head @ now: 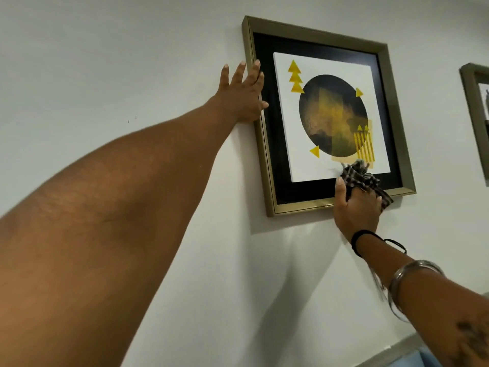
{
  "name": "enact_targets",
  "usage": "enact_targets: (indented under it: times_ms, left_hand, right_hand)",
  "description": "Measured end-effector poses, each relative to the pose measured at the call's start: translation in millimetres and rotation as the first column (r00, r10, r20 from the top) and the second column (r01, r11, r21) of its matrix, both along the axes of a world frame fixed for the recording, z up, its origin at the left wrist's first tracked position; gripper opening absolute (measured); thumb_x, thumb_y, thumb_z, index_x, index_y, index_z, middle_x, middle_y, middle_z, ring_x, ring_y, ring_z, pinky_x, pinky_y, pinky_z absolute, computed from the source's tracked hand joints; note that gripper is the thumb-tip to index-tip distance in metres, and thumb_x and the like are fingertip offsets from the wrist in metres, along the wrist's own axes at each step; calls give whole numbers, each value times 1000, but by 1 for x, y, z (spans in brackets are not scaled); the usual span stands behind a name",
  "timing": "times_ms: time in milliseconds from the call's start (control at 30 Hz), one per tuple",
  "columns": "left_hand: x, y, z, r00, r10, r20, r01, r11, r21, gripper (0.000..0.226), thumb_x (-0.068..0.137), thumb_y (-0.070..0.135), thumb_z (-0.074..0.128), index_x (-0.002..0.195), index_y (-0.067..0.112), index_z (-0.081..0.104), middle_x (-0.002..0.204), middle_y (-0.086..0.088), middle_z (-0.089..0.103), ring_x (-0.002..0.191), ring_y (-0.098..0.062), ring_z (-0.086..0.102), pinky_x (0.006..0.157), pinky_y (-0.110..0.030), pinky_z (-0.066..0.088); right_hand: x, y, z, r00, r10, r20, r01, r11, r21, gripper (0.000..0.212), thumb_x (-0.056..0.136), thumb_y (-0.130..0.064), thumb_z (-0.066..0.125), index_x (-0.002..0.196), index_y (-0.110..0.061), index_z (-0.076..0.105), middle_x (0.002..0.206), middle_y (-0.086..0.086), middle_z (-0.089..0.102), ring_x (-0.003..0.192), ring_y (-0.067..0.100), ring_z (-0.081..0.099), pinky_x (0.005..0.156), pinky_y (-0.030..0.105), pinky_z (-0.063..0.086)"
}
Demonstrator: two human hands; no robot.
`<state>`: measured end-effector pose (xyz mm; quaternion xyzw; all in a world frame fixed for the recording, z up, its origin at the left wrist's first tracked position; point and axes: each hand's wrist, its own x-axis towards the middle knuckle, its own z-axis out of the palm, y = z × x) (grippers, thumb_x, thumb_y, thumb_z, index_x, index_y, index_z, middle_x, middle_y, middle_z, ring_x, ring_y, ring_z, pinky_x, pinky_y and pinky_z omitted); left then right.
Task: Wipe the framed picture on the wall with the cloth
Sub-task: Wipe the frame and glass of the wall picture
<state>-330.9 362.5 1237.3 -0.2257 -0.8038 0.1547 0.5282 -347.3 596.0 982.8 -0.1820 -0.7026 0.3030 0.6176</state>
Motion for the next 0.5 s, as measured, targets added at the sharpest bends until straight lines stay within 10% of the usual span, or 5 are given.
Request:
enact_targets:
  times_ms: [200,500]
  left_hand:
    - [3,-4,1,999,-19,33,20,999,-31,67,101,47,29,155,16,3,164,-6,-14,151,-31,-11,117,-58,-7]
    - [0,-8,2,998,-57,13,57,997,-46,59,102,38,27,155,23,8,165,-3,-11,151,-32,-6,117,-59,-4]
  right_hand:
    - [10,-87,10,999,29,24,-26,996,-91,71,94,-60,34,123,-1,62,139,23,57,138,37,38,121,55,16]
    - [21,-174,-13,985,169,-18,-162,967,198,80,89,-65,11,122,-12,62,151,8,48,153,29,13,125,47,-2]
